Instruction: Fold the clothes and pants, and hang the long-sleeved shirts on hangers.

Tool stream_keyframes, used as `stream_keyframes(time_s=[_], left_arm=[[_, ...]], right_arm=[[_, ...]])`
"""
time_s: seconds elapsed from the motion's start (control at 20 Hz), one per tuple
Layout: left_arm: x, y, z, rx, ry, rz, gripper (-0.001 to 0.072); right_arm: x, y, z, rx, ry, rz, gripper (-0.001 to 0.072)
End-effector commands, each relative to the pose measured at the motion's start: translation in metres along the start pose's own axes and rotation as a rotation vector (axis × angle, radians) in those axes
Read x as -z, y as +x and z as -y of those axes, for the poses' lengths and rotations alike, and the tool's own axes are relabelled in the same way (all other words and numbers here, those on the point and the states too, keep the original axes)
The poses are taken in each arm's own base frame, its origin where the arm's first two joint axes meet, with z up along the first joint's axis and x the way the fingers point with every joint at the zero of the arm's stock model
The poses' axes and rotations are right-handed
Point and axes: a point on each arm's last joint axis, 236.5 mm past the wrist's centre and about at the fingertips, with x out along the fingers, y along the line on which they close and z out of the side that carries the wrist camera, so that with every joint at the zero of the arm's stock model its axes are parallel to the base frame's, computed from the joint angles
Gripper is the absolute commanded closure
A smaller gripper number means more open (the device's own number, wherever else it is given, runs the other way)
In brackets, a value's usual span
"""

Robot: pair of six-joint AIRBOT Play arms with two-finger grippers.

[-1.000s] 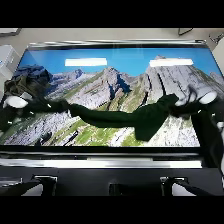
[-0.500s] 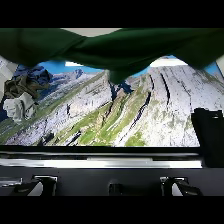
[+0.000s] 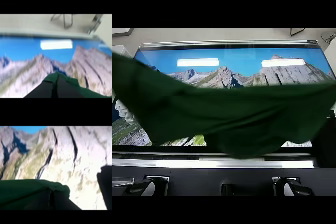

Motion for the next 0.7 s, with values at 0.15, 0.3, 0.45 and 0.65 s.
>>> stream_keyframes(time_s=[0.15,0.3,0.45,0.65], left_arm=[[0.25,0.134,-0.125,-0.193,-0.357,-0.39,0.0686],[0.298,0.177,-0.147,-0.22,-0.555,-0.491,0.0683],[0.332,0.195,-0.135,-0.161,-0.68,-0.644,0.0519],[0.323,0.154,-0.147,-0.064,-0.606,-0.881,-0.0009]], right_arm=[[0.143,0.196,0.021,-0.03,0.316,-0.363,0.0672],[0.179,0.23,0.008,-0.068,0.473,-0.509,0.0673],[0.187,0.236,-0.005,-0.117,0.527,-0.56,0.0673],[0.189,0.235,-0.003,-0.125,0.464,-0.564,0.0673]])
